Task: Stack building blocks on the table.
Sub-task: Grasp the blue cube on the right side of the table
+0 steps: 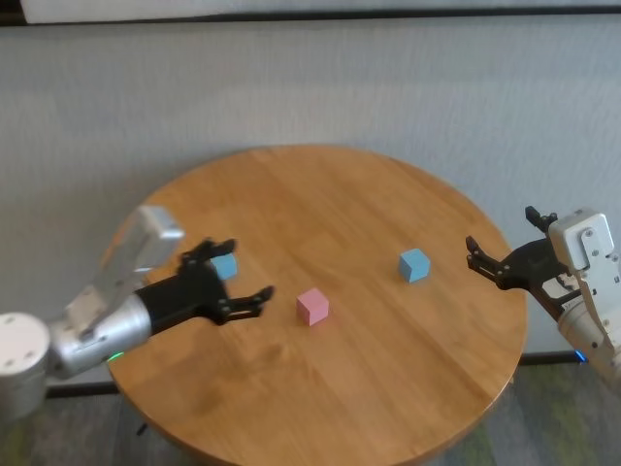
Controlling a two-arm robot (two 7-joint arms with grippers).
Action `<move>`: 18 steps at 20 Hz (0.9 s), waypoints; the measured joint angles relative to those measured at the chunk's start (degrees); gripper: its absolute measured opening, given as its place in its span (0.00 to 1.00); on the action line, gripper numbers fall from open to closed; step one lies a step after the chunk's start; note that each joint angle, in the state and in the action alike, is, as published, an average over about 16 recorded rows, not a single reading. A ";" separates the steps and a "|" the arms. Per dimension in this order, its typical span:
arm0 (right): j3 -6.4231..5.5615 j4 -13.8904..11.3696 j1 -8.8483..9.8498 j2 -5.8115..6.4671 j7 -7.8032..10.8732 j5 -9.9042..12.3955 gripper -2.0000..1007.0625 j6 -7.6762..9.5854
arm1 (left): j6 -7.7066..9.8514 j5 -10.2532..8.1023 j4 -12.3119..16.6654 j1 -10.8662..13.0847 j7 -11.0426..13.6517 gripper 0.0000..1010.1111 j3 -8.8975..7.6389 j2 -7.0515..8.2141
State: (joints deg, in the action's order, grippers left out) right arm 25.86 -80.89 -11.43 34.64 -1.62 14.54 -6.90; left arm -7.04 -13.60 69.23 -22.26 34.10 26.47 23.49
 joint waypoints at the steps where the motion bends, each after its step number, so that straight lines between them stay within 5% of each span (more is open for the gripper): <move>1: 0.00 0.00 0.00 0.00 0.00 0.00 0.99 0.00 | -0.01 -0.15 1.46 1.11 -0.46 0.99 -0.49 0.93; 9: 0.00 -0.01 0.01 0.00 0.00 0.01 0.99 0.01 | -0.15 -0.35 9.44 8.17 -4.01 0.99 -4.17 6.54; 18: -0.65 -2.79 1.53 -0.92 0.02 1.88 0.99 3.33 | -0.33 0.13 10.69 9.84 -5.08 0.99 -5.48 7.84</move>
State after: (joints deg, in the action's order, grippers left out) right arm 25.21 -83.68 -9.91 33.72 -1.60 16.42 -3.57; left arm -7.38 -13.47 79.92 -12.41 29.03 20.99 31.34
